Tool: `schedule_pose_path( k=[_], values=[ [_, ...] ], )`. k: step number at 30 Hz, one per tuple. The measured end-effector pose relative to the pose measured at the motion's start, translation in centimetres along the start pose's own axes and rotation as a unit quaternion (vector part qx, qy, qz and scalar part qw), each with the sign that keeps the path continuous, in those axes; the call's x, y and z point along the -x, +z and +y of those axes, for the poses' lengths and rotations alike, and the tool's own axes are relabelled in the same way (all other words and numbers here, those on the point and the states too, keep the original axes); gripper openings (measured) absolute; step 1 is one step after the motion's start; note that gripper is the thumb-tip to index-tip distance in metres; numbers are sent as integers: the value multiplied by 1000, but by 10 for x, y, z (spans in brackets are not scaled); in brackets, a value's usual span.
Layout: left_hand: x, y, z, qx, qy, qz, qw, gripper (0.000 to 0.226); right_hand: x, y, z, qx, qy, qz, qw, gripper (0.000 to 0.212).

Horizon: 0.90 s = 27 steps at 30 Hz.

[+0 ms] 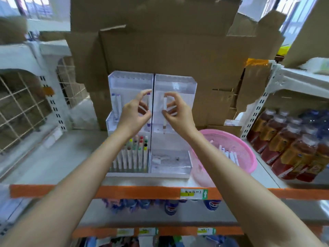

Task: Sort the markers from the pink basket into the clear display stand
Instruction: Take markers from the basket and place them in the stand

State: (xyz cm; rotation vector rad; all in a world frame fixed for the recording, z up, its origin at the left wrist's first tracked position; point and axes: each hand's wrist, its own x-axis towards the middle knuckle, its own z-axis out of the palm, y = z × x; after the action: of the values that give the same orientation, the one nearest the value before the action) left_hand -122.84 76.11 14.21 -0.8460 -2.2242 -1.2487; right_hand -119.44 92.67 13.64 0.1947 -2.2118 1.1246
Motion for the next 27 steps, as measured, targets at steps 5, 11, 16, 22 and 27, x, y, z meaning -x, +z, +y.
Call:
schedule_pose_path(
  k=[5, 11, 16, 22, 27],
  values=[
    [-6, -39, -26, -11, -3, 22, 1000, 57, -13, 43, -24, -16, -11, -10, 1000, 43],
    [-24, -69, -58, 13, 9, 41, 999, 54, -36, 84, -42, -27, -4, -1, 1000, 45],
    [-45, -79, -76, 23, 51, 35, 998, 52, -56, 106, -50, -7, -21, 29, 999, 45],
    [-66, -72, -94, 49, 70, 11, 996, 53, -73, 125, -47, 21, -18, 74, 997, 45],
    [-76, -65, -105, 76, 83, 12, 994, 54, -82, 134, -39, 40, -18, 105, 994, 44]
  ],
)
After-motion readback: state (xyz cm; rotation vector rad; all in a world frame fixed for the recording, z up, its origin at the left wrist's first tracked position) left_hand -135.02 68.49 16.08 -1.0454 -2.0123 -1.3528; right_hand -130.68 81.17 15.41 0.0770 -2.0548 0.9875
